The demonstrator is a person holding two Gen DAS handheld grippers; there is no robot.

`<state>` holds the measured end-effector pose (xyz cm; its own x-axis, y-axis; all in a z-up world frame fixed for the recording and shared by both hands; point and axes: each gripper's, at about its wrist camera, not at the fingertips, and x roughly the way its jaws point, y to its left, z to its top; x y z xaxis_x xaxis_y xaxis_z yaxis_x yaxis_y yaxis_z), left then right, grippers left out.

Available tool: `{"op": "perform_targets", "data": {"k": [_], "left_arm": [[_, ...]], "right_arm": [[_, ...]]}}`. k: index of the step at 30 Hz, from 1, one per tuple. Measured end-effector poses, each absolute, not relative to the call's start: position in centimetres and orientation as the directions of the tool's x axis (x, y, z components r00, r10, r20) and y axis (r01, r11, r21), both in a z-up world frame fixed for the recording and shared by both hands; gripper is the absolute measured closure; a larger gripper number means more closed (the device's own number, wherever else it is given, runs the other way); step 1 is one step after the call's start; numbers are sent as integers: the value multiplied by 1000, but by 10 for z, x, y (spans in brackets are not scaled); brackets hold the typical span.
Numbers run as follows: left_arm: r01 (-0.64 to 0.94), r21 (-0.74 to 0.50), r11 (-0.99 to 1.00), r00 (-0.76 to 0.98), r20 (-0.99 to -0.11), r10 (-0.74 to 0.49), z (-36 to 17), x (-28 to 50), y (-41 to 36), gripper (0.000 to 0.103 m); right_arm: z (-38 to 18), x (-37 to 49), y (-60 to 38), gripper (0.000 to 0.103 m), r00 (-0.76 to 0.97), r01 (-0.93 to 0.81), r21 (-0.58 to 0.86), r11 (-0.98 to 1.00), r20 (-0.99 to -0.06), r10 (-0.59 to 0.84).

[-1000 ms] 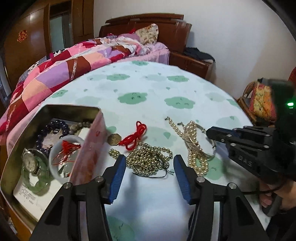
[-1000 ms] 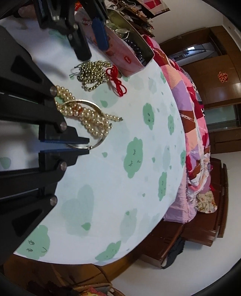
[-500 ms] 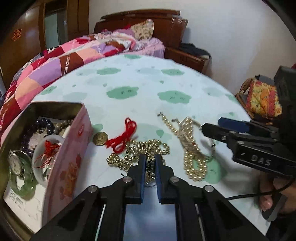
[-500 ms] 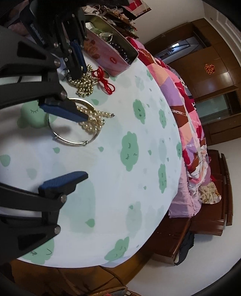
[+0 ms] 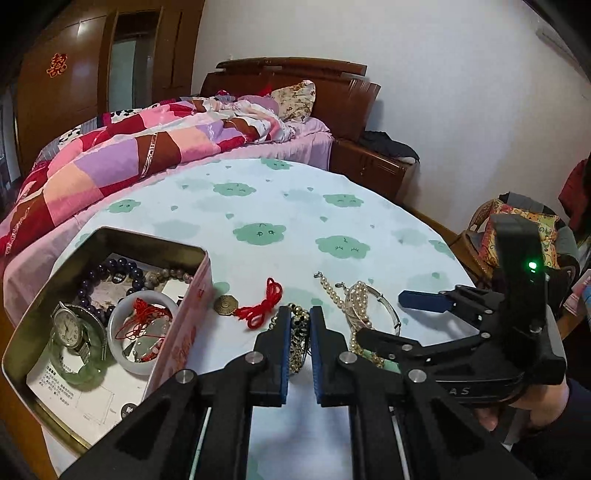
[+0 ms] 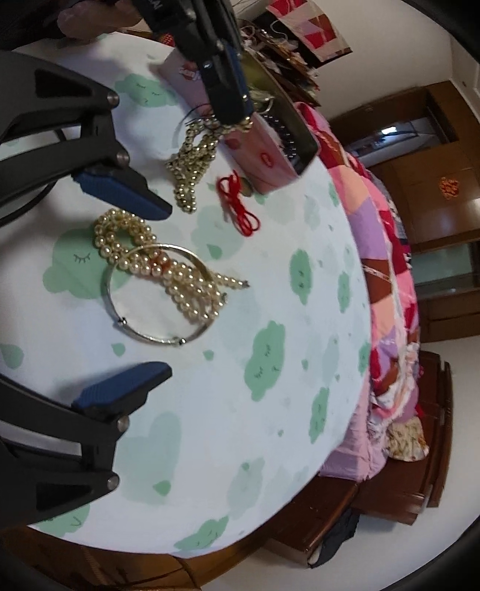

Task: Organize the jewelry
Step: 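Open the right tool and close it around the silver bangle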

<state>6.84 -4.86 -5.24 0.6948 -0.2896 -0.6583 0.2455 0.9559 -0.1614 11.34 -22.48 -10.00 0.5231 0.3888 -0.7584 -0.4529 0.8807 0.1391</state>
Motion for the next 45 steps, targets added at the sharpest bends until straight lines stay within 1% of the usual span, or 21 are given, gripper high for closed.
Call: {"op": "perform_targets", "data": {"k": [3,4,5,9,16,31,38,45], "left_arm": [[246,-172,954,684,-667,-297,-57,69,-49,94],[245,-177,953,681,-668,-299,-58,70,-48,94],[243,-181,953,681,-668,-301,-58,70,-47,94],[240,-184,953,694,-654,-301,-52,68,-44,94],[250,-186,950,710,-631,-311,-39,63,-42,94],[254,-202,946,749,-577,-325,-9,51,-32,94],[247,-180,952,778,-548,-306,7,43,-27,94],[233,-168,958,793,-537,-287,15,39,-21,94]], "right_arm": [[-103,117,-223,28,507,-445,132,886,-778,371],[-103,117,-222,36,513,-443,117,889,-779,359],[-103,116,-222,40,519,-442,110,890,-778,354],[-102,112,-224,41,538,-437,98,894,-768,347],[-89,100,-230,42,624,-412,79,908,-702,344],[-79,97,-231,42,671,-397,80,914,-654,349],[-60,89,-228,42,699,-410,77,909,-614,368],[-39,78,-218,42,723,-435,79,897,-564,400]]}}
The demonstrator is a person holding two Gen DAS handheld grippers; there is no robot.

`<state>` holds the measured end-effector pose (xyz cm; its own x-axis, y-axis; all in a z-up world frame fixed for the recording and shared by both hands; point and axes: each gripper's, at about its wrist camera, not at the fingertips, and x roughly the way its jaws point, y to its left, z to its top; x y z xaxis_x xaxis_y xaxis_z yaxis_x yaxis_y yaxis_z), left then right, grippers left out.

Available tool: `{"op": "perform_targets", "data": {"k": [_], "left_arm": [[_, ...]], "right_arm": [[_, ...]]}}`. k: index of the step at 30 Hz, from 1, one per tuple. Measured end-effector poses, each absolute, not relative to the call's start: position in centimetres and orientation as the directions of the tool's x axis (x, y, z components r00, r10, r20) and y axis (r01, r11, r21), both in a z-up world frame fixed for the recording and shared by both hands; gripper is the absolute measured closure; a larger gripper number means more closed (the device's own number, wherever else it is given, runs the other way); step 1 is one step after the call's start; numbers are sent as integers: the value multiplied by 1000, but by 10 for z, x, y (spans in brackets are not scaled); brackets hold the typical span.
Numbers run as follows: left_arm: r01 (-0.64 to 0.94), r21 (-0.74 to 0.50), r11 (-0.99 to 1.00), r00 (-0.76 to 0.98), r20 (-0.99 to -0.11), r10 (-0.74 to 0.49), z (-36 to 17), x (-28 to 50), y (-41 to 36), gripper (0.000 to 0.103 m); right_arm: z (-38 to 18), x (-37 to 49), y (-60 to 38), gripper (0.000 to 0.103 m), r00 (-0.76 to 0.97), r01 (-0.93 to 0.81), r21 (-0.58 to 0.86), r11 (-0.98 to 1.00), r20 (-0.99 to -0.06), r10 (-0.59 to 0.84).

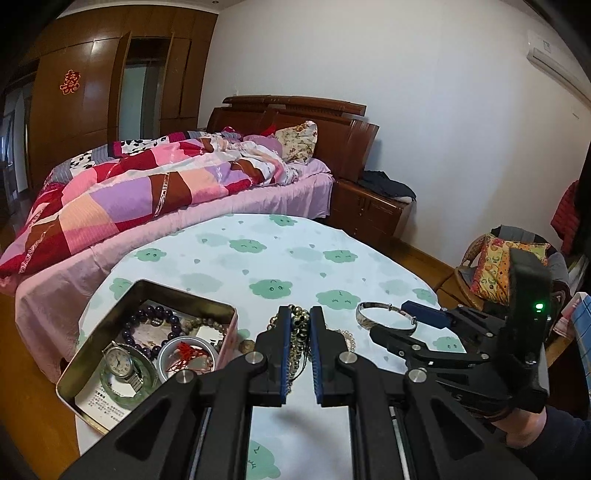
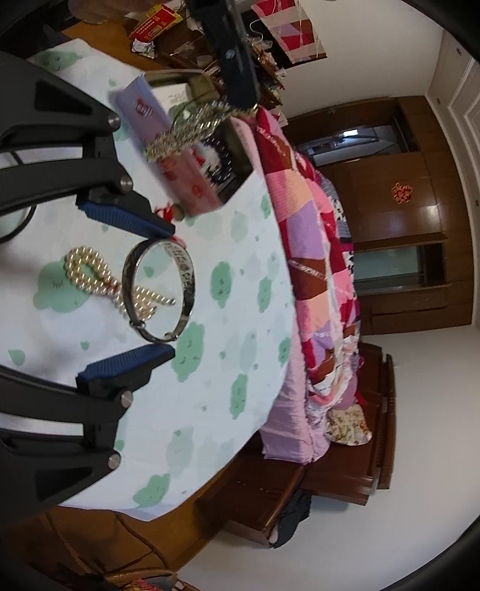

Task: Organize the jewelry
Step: 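Open the right tool and close it around the silver bangle, then carry the gold chain and the silver bangle over the tin box with both tools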

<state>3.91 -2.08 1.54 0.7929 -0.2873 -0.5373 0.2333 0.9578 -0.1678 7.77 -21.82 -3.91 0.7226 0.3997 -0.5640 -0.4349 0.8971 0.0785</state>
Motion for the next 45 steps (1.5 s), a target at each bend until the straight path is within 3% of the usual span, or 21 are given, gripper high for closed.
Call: {"op": "perform_targets", "data": {"k": [28,45], "left_arm": [[114,-220,969,846,-489,-210,37,33,46,94],[-29,-256,966,841,-528,-115,12,42,107,94]], "right_arm": [[12,63,-137,42,688,-612,19,790,-479,545],[-9,64,-79,42,598,-695,23,718,-535,596]]}}
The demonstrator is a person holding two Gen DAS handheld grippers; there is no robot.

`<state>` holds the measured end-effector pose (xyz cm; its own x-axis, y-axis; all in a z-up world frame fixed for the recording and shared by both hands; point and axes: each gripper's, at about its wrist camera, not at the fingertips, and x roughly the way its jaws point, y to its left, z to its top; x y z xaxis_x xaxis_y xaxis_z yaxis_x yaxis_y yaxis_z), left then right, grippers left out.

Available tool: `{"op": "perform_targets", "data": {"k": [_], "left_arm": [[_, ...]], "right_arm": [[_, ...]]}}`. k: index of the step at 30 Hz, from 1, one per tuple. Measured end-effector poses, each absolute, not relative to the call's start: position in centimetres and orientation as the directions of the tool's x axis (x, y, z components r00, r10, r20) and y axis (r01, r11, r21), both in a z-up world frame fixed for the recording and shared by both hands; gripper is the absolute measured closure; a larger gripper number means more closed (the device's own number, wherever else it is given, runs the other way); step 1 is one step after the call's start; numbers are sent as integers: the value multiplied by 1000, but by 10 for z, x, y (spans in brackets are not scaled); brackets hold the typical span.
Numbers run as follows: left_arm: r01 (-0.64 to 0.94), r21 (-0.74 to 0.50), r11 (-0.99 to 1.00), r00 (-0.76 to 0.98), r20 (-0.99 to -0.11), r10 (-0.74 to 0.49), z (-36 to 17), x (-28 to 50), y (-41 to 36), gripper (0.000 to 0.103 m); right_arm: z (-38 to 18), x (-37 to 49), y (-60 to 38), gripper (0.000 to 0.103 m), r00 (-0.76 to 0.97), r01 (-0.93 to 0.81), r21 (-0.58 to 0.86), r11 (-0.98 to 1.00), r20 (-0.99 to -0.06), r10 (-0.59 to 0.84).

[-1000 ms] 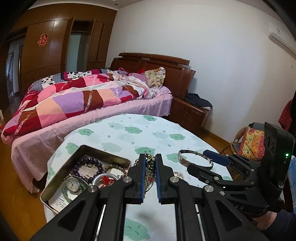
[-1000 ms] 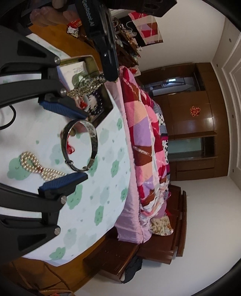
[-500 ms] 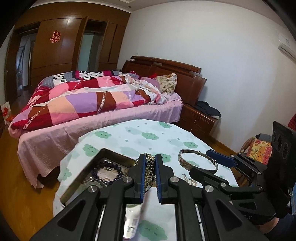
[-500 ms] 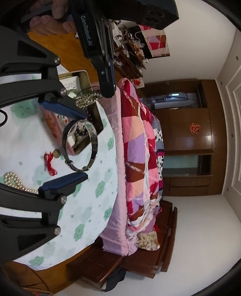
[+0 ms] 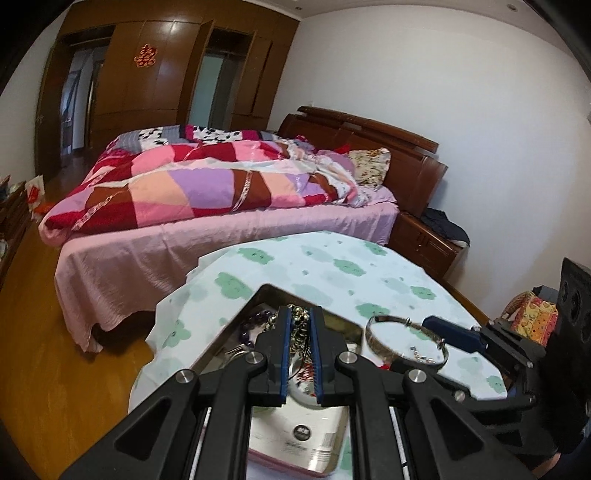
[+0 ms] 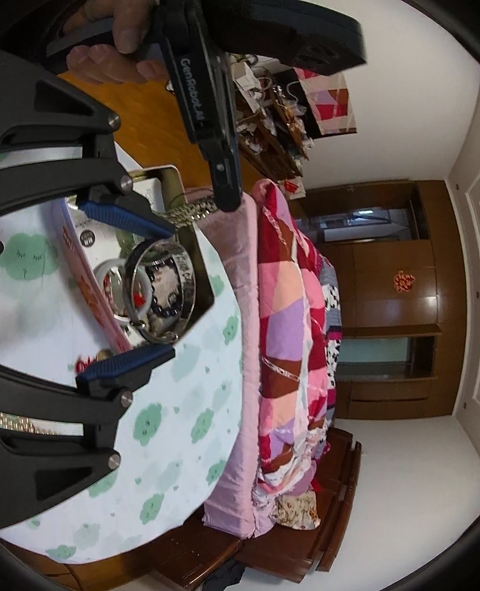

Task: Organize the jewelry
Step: 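Carry the gold chain and the silver bangle over the tin box with both tools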

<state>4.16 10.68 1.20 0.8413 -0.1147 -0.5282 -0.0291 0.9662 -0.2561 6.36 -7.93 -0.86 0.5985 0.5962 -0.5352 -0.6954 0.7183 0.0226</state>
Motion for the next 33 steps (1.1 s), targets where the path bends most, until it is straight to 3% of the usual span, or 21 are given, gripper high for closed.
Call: {"op": "perform_targets", "data": {"k": [33], "left_arm": [[-100,-209,973,732,-677,-71,-58,65,110,94]], "right_arm": [[-61,60,-42,41,498,-724,18,690,-678,541]]}}
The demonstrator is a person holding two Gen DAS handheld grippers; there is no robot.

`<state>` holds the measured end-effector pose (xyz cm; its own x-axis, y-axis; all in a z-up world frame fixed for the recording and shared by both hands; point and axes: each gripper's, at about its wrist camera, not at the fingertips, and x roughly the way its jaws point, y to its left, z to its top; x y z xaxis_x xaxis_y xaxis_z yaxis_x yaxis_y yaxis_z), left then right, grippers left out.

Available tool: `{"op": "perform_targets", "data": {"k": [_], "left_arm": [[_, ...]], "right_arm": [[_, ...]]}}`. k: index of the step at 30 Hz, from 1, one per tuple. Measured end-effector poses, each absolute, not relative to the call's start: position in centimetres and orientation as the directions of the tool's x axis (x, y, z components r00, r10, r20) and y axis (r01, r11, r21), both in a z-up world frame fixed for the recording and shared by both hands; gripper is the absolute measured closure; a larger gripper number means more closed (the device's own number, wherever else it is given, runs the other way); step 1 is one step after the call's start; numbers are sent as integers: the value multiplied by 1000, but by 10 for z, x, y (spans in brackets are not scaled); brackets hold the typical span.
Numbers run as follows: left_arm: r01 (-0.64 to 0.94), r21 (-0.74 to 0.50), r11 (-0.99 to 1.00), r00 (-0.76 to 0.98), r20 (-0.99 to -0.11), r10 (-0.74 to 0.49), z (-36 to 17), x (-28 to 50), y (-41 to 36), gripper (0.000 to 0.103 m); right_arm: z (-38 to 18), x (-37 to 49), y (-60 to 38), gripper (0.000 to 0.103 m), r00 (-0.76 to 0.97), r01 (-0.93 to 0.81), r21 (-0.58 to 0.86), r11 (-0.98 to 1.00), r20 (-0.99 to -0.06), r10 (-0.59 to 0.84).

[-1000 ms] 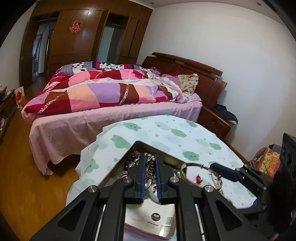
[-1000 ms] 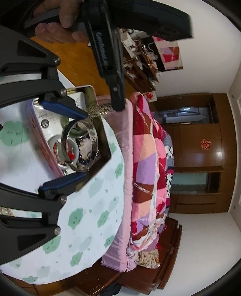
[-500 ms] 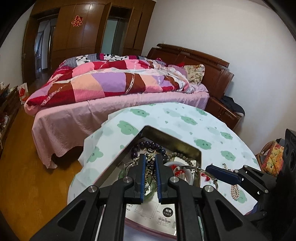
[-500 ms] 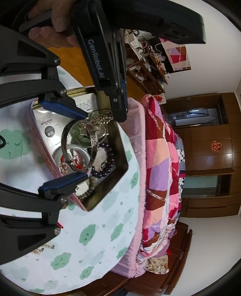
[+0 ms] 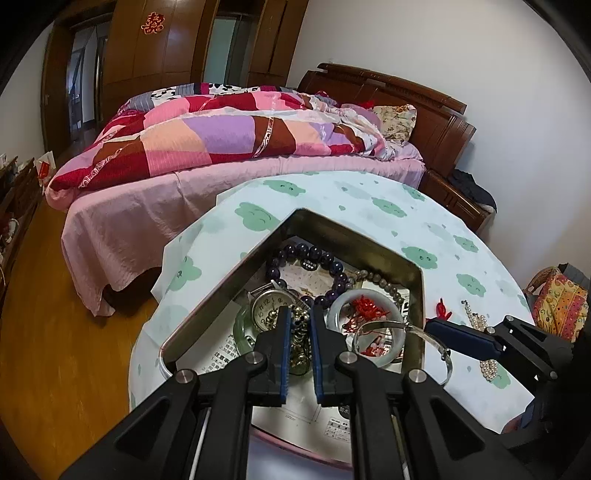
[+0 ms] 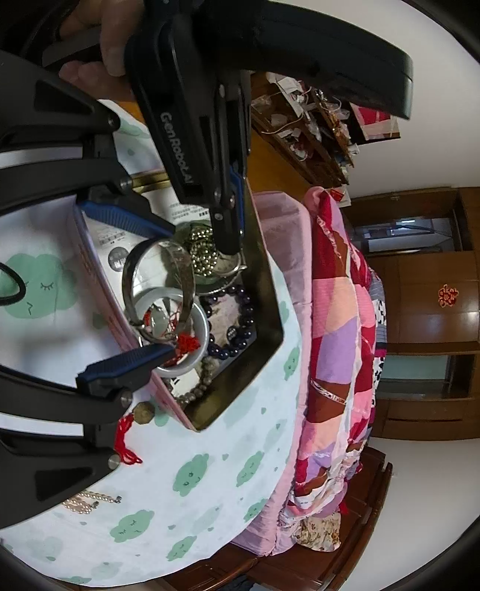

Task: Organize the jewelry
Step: 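Carry the gold chain and the silver bangle over the tin box with both tools, then open both tools to drop the chain and bangle into the tin box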

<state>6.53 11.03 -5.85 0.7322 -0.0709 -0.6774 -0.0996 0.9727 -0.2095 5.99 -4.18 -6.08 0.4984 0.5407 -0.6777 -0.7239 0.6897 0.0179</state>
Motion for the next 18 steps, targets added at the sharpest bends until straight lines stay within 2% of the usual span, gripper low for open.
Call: {"op": "perform_targets", "data": {"k": [13,15,17,18], "left_arm": [[-126,-221,967,704,-706,-70,-66,69,116,92],[-131,-223,966,699,-712,-69,-68,70,116,86],[-136,-216,967,702,-709,-60,-68,70,116,67],[-135,-210,968,709,-704,-54,-67,69,115,64]], "right_arm": [[-61,59,-43,38,494,-724,25,690,-680,542],[-62,60,-43,38,492,-722,26,691,-682,541],[-62,59,-44,36,495,-721,24,692,-681,540],[-61,59,-44,35,496,-721,23,692,-680,539]]}}
